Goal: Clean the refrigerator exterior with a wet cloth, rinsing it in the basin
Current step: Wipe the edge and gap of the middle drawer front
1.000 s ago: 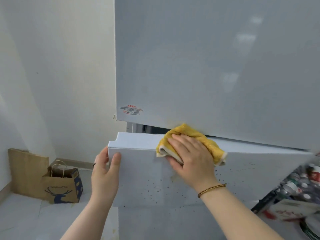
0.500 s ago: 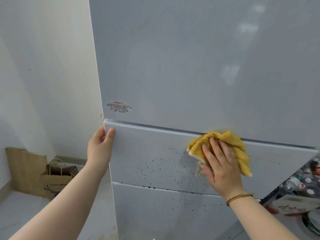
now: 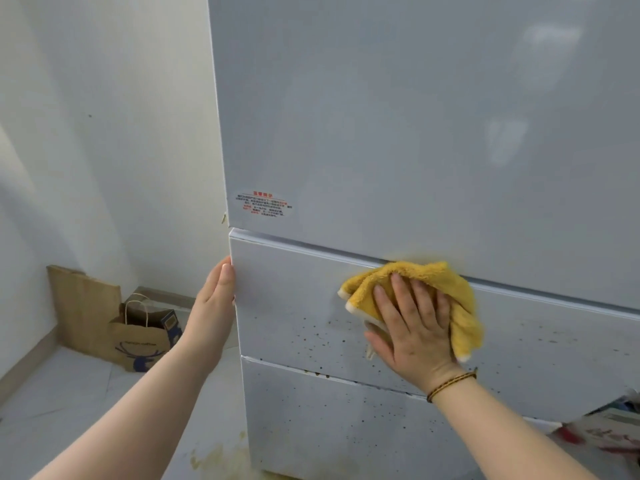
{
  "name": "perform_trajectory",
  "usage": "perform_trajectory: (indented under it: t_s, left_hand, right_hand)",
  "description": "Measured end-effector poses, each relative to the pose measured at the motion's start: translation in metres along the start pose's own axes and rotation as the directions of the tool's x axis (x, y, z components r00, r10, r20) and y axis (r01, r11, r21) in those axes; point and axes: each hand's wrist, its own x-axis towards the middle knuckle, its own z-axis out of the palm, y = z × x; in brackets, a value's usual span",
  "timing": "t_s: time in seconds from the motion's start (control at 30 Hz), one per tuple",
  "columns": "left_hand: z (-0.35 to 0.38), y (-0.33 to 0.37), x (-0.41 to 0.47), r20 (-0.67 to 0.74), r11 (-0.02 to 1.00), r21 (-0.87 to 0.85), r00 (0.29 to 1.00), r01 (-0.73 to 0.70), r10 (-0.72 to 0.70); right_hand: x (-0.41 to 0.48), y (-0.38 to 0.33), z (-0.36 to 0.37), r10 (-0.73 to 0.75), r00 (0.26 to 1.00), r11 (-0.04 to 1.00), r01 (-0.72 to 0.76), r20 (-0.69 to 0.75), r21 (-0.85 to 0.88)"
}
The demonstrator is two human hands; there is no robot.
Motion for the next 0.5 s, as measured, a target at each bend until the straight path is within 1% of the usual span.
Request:
perform_trajectory:
  t_s: [0.1, 0.17, 0.27, 0.33, 0.37, 0.4, 0.5]
  left_hand:
    - [-0.012, 0.004, 0.005, 0.071, 1.0, 0.005, 0.997, -0.003, 0.002]
    - [-0.019, 0.006, 0.008, 0.103, 1.0, 0.022, 0.995, 0.003, -0.006]
    - [-0.022, 0.007, 0.011, 0.148, 1.0, 0.023, 0.989, 0.003, -0.006]
    - [-0.023, 0.005, 0.012, 0.168, 1.0, 0.016, 0.986, 0.001, -0.003]
    - [-0.023, 0.003, 0.011, 0.18, 1.0, 0.009, 0.984, -0.006, 0.005]
    - [-0.024, 0.002, 0.011, 0.189, 1.0, 0.005, 0.982, -0.01, 0.009]
    - [-0.027, 0.001, 0.013, 0.217, 1.0, -0.004, 0.976, -0.004, 0.005]
  right_hand:
    - [0.04, -0.042, 0.007, -0.042, 0.999, 0.977, 0.047, -0.031, 0.208]
    - [0.065, -0.053, 0.007, -0.085, 0.99, 0.96, 0.111, -0.11, 0.258]
    - [0.082, -0.042, 0.004, -0.206, 0.955, 0.951, 0.246, -0.211, 0.187]
    - [0.08, -0.031, 0.005, -0.297, 0.93, 0.941, 0.323, -0.217, 0.096]
    - [0.077, -0.026, 0.006, -0.302, 0.93, 0.947, 0.318, -0.209, 0.045]
    - [0.073, -0.024, 0.007, -0.265, 0.943, 0.962, 0.272, -0.201, 0.004]
    - [0.06, -0.038, 0.013, -0.014, 0.991, 0.999, 0.01, -0.13, -0.032]
